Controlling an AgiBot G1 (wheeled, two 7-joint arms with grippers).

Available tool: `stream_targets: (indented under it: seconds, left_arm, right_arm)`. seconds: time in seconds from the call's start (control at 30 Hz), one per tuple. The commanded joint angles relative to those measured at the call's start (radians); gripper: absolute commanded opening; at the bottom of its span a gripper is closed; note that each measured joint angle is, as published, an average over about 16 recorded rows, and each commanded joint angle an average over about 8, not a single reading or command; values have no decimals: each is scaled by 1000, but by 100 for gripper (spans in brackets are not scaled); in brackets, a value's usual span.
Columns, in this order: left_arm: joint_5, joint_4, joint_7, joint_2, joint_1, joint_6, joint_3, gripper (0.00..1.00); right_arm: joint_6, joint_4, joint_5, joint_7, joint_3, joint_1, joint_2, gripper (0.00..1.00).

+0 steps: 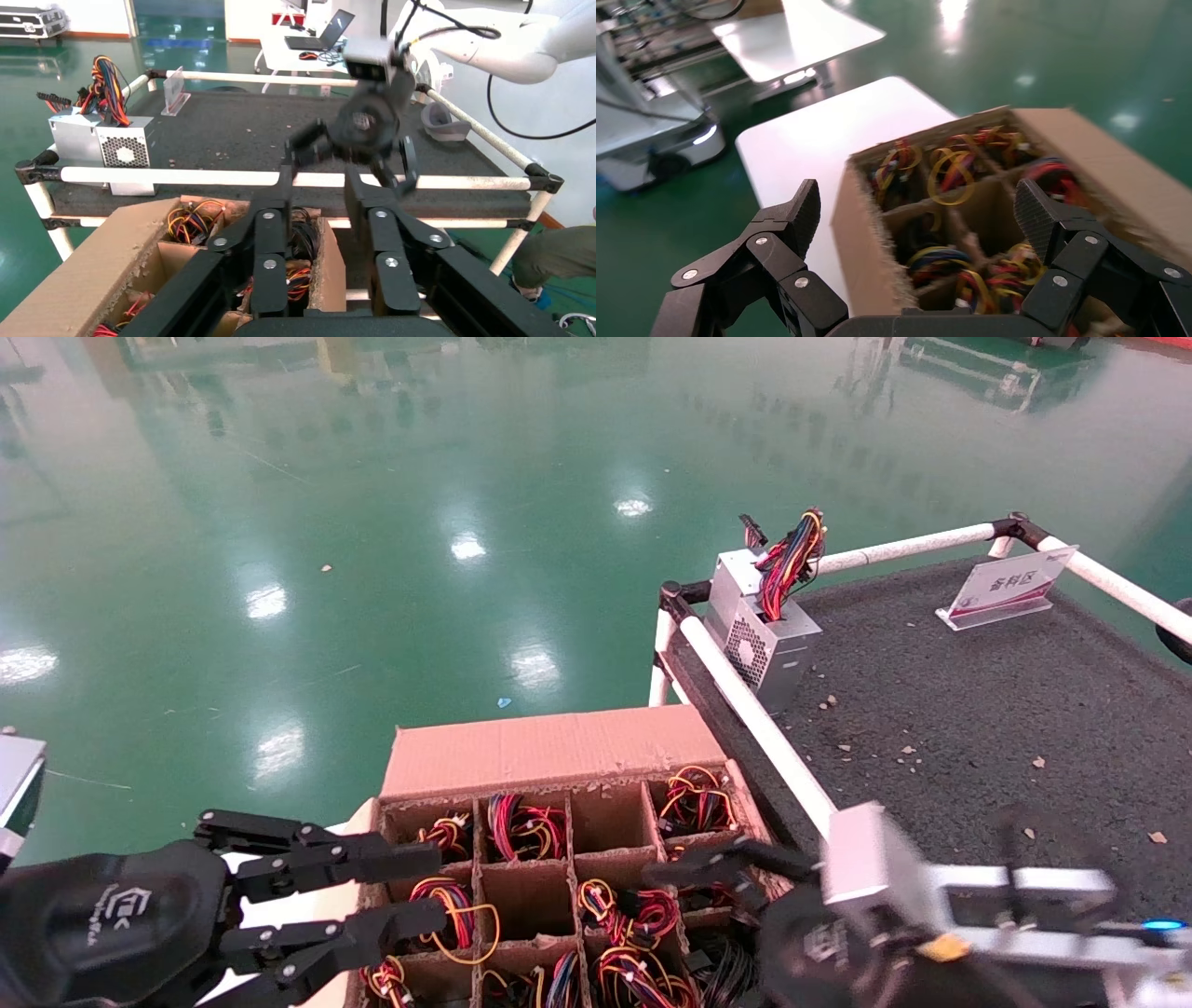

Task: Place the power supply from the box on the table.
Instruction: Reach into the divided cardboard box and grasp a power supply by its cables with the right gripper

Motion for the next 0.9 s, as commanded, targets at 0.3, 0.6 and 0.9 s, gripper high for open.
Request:
stream_targets:
  seconds: [0.3, 0.6, 0.9]
  left_arm:
    - [0, 0, 0, 0, 0, 0, 0, 100]
    - [0, 0, 0, 0, 0, 0, 0, 100]
    - [0, 0, 0, 0, 0, 0, 0, 100]
  right_arm:
    - [134, 49, -217, 100, -118, 25, -146, 100]
    - [288, 58, -410, 239, -202, 60, -294, 100]
    - [399, 57, -584, 372, -258, 81, -383, 85]
